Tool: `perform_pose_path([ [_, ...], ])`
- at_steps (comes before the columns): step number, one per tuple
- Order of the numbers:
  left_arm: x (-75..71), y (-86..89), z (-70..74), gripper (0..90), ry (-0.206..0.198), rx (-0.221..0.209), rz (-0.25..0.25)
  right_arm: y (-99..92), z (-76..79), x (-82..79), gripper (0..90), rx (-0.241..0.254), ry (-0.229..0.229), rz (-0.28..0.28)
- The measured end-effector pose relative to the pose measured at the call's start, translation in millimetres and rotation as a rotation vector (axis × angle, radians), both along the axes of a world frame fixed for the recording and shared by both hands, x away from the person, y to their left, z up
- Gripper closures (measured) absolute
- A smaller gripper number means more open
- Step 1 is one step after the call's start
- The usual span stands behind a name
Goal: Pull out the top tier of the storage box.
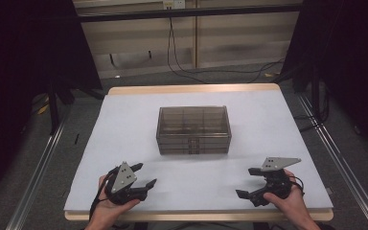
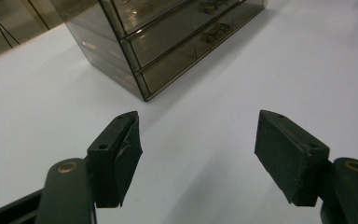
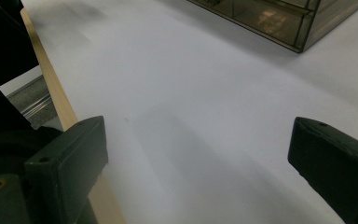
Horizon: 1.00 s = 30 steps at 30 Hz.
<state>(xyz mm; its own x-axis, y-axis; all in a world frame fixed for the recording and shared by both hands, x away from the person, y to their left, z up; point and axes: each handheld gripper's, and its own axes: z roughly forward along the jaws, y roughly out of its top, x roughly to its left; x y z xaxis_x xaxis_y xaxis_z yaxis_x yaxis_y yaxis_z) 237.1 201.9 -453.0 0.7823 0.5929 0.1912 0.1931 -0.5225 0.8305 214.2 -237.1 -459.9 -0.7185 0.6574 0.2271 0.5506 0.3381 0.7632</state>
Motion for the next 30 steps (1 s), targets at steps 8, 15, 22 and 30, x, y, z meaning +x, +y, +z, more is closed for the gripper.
perform_pose_path([
  [8,-4.6,-8.1,3.7,31.2,-0.043,0.022,-0.03,0.6,-0.1,-0.3,4.8,-0.004,-0.003,0.003],
  [15,-11.7,-10.5,11.6,27.7,-0.15,0.086,-0.019,1.9,-0.2,-0.7,4.8,-0.01,-0.001,0.01],
  [22,-13.8,-16.5,19.8,39.9,-0.233,0.137,-0.021,3.1,-0.5,-0.9,4.8,-0.015,-0.001,0.016],
  [30,-13.7,-26.1,20.7,45.5,-0.317,0.222,-0.032,3.5,-0.7,-0.5,4.8,-0.017,-0.001,0.015],
])
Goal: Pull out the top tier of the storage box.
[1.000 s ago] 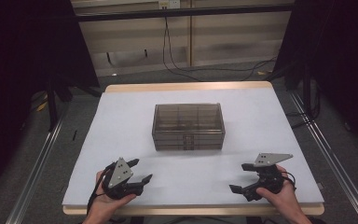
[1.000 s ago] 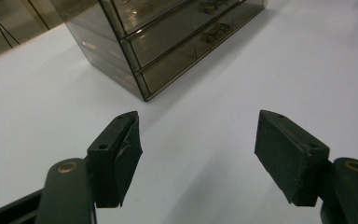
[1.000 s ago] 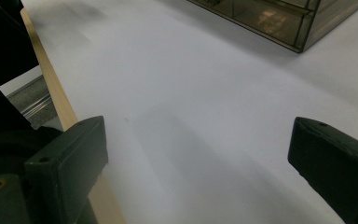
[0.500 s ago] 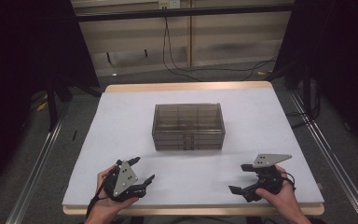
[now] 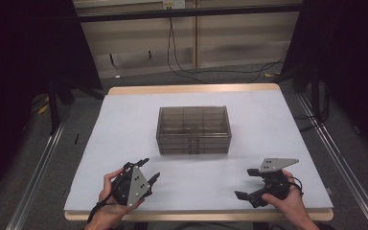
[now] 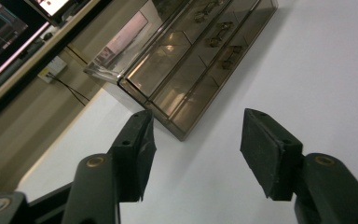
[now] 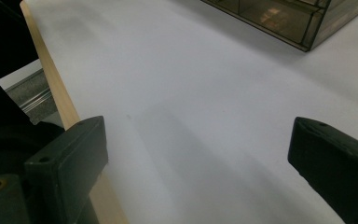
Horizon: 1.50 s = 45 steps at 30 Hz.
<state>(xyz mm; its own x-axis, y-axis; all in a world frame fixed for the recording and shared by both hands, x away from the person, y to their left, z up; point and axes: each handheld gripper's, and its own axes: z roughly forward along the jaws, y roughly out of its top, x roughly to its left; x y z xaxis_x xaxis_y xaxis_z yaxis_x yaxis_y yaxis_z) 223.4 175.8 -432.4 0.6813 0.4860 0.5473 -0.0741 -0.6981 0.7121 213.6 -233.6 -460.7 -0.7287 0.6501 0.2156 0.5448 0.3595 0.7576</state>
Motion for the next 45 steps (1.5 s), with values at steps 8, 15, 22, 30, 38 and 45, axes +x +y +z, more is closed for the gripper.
perform_pose_path([
  [8,4.5,-8.7,-2.4,49.4,-0.035,0.053,0.001,0.1,-0.3,0.3,5.7,-0.004,-0.003,-0.004],
  [15,7.2,-19.6,-1.8,55.8,-0.066,0.093,-0.021,0.1,-0.2,0.0,5.4,-0.003,-0.001,0.0],
  [22,11.6,-39.1,-1.9,60.1,-0.141,0.185,-0.036,1.5,-0.9,0.0,5.4,-0.008,0.0,0.008],
  [30,16.3,-55.3,-1.2,60.7,-0.18,0.236,-0.046,1.8,-0.9,-0.2,5.4,-0.009,0.0,0.009],
  [38,20.1,-67.8,-2.7,60.7,-0.248,0.312,-0.037,2.1,-0.9,-0.3,5.4,-0.011,0.0,0.01],
  [45,21.0,-83.7,-2.7,62.7,-0.335,0.367,-0.027,2.3,-0.9,-0.3,5.4,-0.013,0.0,0.015],
])
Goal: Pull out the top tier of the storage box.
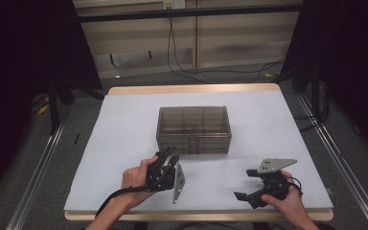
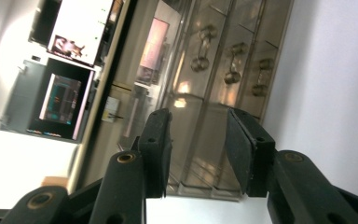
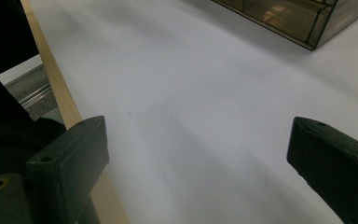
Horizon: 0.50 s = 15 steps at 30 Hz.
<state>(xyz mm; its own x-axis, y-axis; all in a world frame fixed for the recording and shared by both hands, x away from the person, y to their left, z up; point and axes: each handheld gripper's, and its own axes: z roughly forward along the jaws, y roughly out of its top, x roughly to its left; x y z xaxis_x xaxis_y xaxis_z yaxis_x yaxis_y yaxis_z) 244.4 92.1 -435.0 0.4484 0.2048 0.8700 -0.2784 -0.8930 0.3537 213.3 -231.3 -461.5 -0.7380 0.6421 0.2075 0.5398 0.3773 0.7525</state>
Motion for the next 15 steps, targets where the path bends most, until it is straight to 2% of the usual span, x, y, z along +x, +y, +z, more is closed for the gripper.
perform_pose_path([
  [4,2.6,-7.9,3.5,64.6,-0.009,0.014,-0.007,0.8,-0.2,-0.3,5.4,-0.004,-0.001,0.004],
  [5,2.7,-10.1,4.1,64.8,-0.018,0.031,-0.01,1.0,-0.2,-0.3,5.4,-0.003,-0.001,0.005],
  [10,2.4,-21.7,-0.5,65.3,-0.063,0.083,-0.025,0.9,-0.1,-0.5,5.4,-0.003,-0.002,0.006],
  [15,4.3,-30.4,-5.9,66.6,-0.083,0.114,-0.024,0.9,0.0,-0.5,5.4,-0.003,-0.002,0.008],
])
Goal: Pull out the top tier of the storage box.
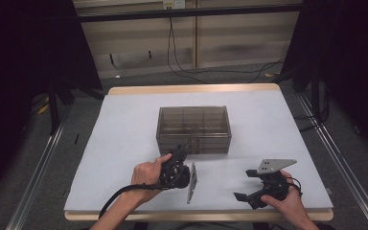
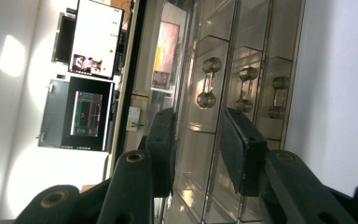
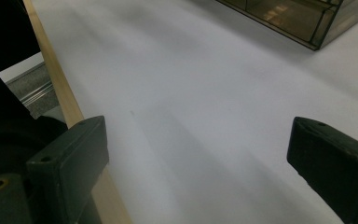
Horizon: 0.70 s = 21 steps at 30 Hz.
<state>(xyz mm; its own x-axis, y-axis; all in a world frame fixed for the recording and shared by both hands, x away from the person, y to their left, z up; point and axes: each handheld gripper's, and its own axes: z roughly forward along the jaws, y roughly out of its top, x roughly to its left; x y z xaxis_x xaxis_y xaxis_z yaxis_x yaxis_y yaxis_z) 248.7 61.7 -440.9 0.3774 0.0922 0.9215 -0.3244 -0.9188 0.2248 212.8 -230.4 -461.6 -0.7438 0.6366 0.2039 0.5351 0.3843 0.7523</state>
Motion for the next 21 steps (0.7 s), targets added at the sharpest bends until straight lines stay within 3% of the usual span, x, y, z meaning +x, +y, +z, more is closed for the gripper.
perform_pose_path([
  [9,5.9,-14.0,-10.9,67.3,-0.073,0.076,0.036,0.2,0.0,0.0,5.4,-0.001,0.0,0.003],
  [20,11.2,-27.6,-21.2,65.5,-0.11,0.142,0.077,0.4,0.3,-0.7,5.4,-0.002,0.001,0.004],
  [21,12.3,-28.6,-22.7,65.5,-0.105,0.126,0.08,0.4,0.4,-0.8,5.4,-0.002,0.0,0.005],
])
